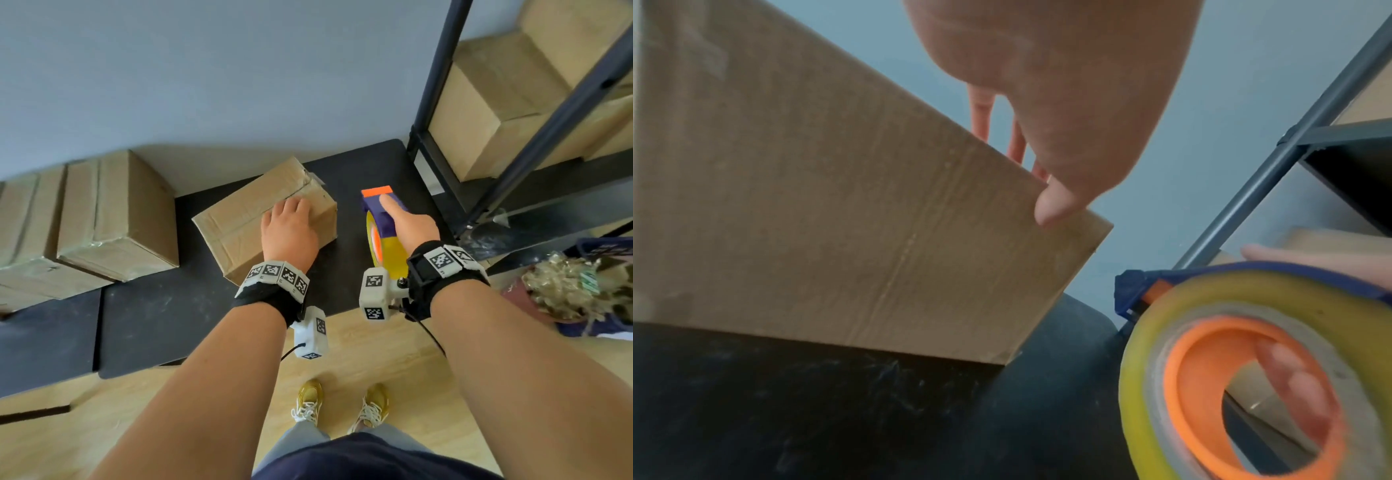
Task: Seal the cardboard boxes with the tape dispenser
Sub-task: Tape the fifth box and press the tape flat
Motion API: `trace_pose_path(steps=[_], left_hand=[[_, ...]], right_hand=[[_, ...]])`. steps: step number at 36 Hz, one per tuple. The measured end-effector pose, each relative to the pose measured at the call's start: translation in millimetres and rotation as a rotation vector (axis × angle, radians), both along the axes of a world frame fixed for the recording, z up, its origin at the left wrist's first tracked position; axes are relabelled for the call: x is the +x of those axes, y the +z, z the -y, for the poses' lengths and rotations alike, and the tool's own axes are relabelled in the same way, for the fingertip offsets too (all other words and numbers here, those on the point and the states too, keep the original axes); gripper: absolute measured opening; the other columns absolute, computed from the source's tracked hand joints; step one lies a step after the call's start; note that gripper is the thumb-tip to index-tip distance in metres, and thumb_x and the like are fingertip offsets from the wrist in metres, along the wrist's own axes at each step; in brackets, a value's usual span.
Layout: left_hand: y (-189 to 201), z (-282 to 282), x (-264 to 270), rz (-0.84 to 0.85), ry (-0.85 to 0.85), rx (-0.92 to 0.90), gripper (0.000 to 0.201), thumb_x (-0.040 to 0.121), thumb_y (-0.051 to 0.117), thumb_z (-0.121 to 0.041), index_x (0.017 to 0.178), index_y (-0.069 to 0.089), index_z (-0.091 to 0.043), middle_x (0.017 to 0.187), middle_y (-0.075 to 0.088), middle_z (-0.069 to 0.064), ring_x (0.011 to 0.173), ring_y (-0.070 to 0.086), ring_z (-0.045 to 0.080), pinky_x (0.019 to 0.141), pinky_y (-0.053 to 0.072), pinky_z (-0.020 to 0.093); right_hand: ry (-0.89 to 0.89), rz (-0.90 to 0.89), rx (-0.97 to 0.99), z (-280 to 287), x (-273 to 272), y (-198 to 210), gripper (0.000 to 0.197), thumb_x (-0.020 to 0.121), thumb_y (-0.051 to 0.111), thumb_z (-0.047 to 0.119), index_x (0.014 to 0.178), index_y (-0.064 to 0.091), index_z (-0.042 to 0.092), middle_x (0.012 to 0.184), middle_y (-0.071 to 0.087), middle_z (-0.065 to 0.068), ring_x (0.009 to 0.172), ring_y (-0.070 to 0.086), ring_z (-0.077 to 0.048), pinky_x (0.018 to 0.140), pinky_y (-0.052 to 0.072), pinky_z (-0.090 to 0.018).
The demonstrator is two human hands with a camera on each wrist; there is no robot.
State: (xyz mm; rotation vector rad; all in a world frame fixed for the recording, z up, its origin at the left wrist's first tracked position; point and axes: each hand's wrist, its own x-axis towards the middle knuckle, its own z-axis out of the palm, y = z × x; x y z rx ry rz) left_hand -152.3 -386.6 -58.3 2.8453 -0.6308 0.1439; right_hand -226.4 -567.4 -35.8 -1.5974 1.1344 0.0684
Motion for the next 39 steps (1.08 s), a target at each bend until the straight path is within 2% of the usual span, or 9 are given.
trace_pose_path(steps=[3, 7, 10, 15, 18, 21, 26, 34, 39], left_hand=[[12, 2, 6, -0.086, 0.016, -0.054, 0.029, 0.094, 0.046, -0.028, 0.117, 0.058, -0.016, 0.125, 0.055, 0.001, 0.119, 0.046, 0.024, 0.101, 0.037, 0.039], [35, 10, 16, -0.25, 0.067, -0.228, 0.033, 0.096, 0.041, -0.019, 0.125, 0.057, -0.017, 0.132, 0.051, 0.005, 0.117, 0.049, 0.026, 0.094, 0.043, 0.038], [48, 15, 25, -0.27, 0.049, -0.304, 0.031, 0.096, 0.04, -0.015, 0.118, 0.063, -0.018, 0.128, 0.053, 0.005, 0.111, 0.054, 0.026, 0.087, 0.044, 0.033], [54, 17, 31, -0.226, 0.006, -0.149, 0.032, 0.096, 0.043, -0.019, 0.123, 0.061, -0.022, 0.136, 0.049, 0.005, 0.125, 0.044, 0.026, 0.1, 0.039, 0.039], [44, 15, 31, -0.214, 0.015, 0.025, 0.053, 0.09, 0.053, -0.046, 0.138, 0.044, -0.026, 0.148, 0.036, 0.005, 0.137, 0.03, 0.027, 0.109, 0.029, 0.045], [26, 13, 32, -0.245, 0.065, 0.161, 0.078, 0.081, 0.056, -0.064, 0.145, 0.027, -0.029, 0.155, 0.022, 0.008, 0.144, 0.016, 0.031, 0.113, 0.019, 0.054], [5, 2, 30, -0.214, 0.044, 0.207, 0.081, 0.089, 0.057, -0.046, 0.151, 0.014, -0.016, 0.159, 0.011, 0.008, 0.146, 0.008, 0.03, 0.115, 0.018, 0.056], [5, -10, 36, -0.274, -0.004, 0.037, 0.08, 0.083, 0.059, -0.016, 0.151, 0.017, -0.018, 0.16, 0.01, 0.002, 0.148, 0.002, 0.022, 0.117, 0.004, 0.052], [10, -16, 48, -0.264, 0.065, -0.144, 0.056, 0.085, 0.052, -0.03, 0.14, 0.042, -0.025, 0.147, 0.038, -0.002, 0.136, 0.031, 0.022, 0.115, 0.021, 0.045]], right_hand=[[0.033, 0.033, -0.008, 0, -3, 13, 0.079, 0.084, 0.063, 0.061, 0.137, 0.05, 0.004, 0.135, 0.056, -0.012, 0.113, 0.055, -0.025, 0.084, 0.036, -0.028], [0.052, 0.096, -0.036, 3, -6, 25, 0.075, 0.082, 0.068, 0.058, 0.131, 0.055, 0.004, 0.126, 0.062, -0.011, 0.1, 0.057, -0.023, 0.084, 0.04, -0.031], [0.075, 0.129, -0.062, 6, -8, 34, 0.068, 0.083, 0.067, 0.057, 0.125, 0.06, 0.004, 0.109, 0.062, -0.008, 0.093, 0.055, -0.022, 0.079, 0.038, -0.03], [0.127, 0.13, -0.134, 10, -14, 39, 0.063, 0.085, 0.063, 0.06, 0.116, 0.064, 0.005, 0.099, 0.061, -0.007, 0.084, 0.055, -0.022, 0.074, 0.034, -0.029], [0.166, 0.101, -0.165, 9, -19, 32, 0.056, 0.086, 0.061, 0.06, 0.104, 0.064, 0.007, 0.086, 0.059, -0.004, 0.072, 0.052, -0.016, 0.072, 0.034, -0.029], [0.205, 0.07, -0.216, 8, -21, 22, 0.058, 0.086, 0.06, 0.061, 0.095, 0.065, 0.004, 0.088, 0.061, -0.01, 0.079, 0.054, -0.024, 0.073, 0.034, -0.031], [0.297, 0.019, -0.283, 6, -19, -3, 0.056, 0.088, 0.057, 0.062, 0.085, 0.061, 0.006, 0.087, 0.063, -0.012, 0.082, 0.059, -0.027, 0.073, 0.042, -0.035], [0.441, -0.045, -0.422, -6, -3, -28, 0.033, 0.093, 0.056, 0.044, 0.09, 0.054, 0.01, 0.083, 0.056, -0.005, 0.079, 0.054, -0.025, 0.07, 0.037, -0.031], [0.582, -0.084, -0.56, -13, 12, -50, 0.03, 0.094, 0.058, 0.041, 0.081, 0.046, 0.017, 0.067, 0.051, 0.001, 0.071, 0.058, -0.022, 0.064, 0.043, -0.032]])
